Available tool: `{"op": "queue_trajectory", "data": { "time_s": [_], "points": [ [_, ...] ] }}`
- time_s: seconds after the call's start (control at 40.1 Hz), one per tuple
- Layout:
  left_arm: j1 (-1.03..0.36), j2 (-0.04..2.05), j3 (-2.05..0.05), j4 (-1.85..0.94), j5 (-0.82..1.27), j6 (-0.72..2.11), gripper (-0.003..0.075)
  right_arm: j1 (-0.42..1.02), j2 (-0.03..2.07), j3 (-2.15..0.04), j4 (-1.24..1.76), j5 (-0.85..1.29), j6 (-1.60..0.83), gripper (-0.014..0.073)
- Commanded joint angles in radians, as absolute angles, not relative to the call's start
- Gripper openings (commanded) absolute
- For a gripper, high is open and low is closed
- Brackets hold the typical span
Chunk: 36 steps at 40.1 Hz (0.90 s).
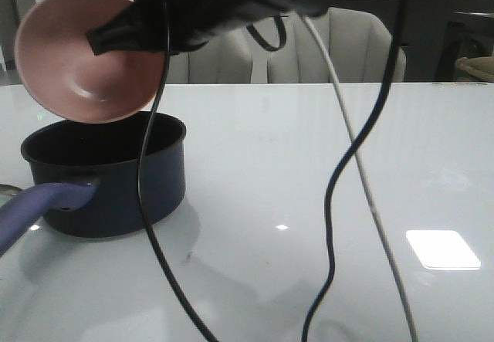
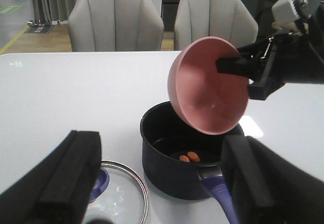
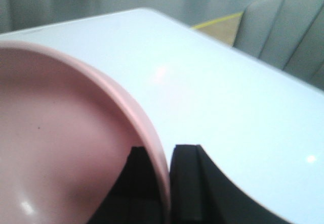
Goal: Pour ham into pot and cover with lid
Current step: 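Tilt the pink bowl to pour carrot slices into the pot, then carry the empty pink bowl back and lower it onto the table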
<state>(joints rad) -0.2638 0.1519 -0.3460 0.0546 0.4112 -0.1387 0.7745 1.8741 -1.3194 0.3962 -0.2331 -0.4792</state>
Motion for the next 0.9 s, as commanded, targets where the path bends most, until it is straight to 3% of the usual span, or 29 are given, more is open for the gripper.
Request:
{"op": "queue_trajectory", "data": {
  "time_s": [0.0, 0.225, 0.374, 0.599, 0.874],
  "points": [
    [-0.268, 0.161, -0.372, 0.056, 0.337, -0.140, 0.0533, 0.739, 1.735, -1.358, 0.402, -0.100, -0.486, 0.0136],
    [-0.268, 0.161, -0.372, 0.056, 0.337, -0.140, 0.0533, 0.619, 1.636, -1.358, 0.399, 0.282, -0.518, 0.0137],
    [-0.268, 0.161, -0.372, 0.056, 0.337, -0.140, 0.0533, 0.505, 1.622, -1.358, 0.325, 0.455, -0.407, 0.0137],
    [-0.268, 0.161, -0.372, 0.056, 0.331, -0.140, 0.0533, 0.368, 1.629, -1.358, 0.154, 0.648, -0.138, 0.0137],
    [-0.268, 0.161, -0.372, 0.056, 0.326, -0.140, 0.0533, 0.253, 1.730, -1.358, 0.167, 0.782, -0.091, 0.0137]
  ]
}}
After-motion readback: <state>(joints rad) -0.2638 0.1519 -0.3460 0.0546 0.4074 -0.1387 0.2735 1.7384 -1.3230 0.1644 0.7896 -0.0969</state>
